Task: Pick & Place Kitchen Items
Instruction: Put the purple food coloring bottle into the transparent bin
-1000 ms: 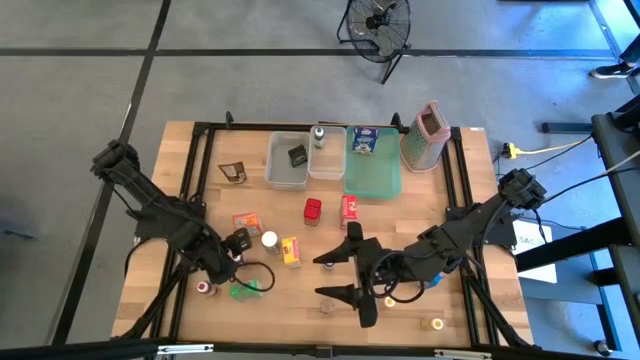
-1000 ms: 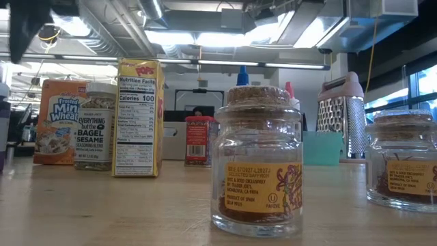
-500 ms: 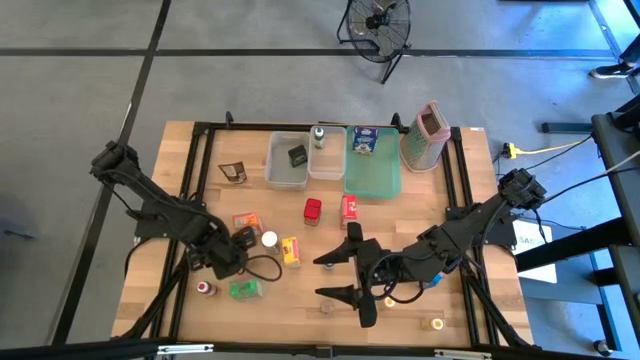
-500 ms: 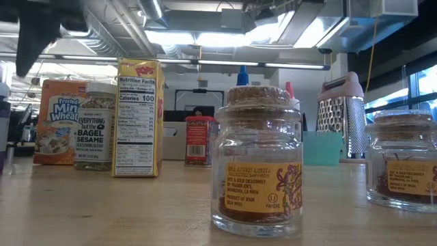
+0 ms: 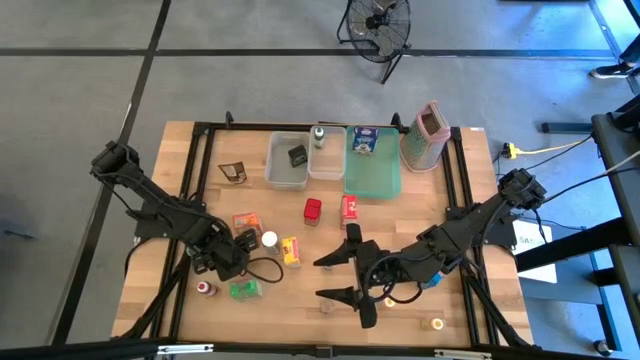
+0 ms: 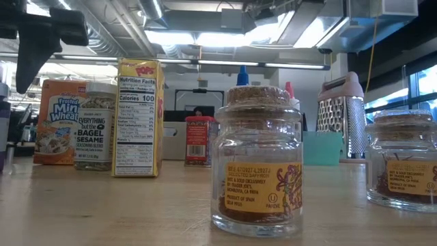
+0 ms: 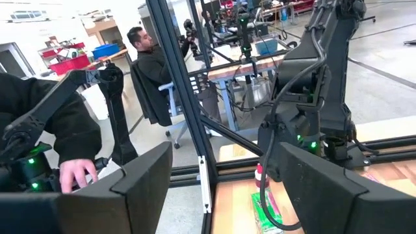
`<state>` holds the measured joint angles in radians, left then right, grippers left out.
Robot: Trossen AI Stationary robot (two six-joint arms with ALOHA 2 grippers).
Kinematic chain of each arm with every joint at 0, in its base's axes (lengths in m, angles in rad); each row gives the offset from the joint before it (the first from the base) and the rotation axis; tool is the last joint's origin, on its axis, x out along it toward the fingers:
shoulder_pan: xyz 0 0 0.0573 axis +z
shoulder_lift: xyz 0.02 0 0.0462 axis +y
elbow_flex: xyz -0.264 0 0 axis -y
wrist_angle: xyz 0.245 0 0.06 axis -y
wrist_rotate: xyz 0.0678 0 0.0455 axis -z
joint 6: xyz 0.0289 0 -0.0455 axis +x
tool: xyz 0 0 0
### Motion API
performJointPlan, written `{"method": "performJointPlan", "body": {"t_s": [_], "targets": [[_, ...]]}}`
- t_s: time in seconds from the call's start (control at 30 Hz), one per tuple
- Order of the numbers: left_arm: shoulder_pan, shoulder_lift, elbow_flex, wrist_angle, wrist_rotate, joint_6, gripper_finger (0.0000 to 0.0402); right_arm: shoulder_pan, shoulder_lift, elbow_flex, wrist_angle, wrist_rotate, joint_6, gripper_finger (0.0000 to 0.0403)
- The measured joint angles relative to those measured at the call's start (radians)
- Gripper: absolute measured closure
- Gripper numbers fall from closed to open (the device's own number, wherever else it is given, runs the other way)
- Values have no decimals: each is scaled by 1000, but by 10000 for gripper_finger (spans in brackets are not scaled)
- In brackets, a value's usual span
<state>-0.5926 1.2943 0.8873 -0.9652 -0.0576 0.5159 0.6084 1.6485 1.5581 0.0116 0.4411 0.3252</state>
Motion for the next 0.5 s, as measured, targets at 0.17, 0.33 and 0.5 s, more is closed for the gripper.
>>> {"method": "performJointPlan", "body": {"t_s": [0.17,0.33,0.5], "targets": [[0,0,0,1,0,-4,167,-2,0,0,-1,0,0,123],[0,0,0,1,8,-4,167,-2,0,0,-5,0,1,123],[0,0,0,8,15,-5,167,-2,0,0,-8,0,3,123]]}}
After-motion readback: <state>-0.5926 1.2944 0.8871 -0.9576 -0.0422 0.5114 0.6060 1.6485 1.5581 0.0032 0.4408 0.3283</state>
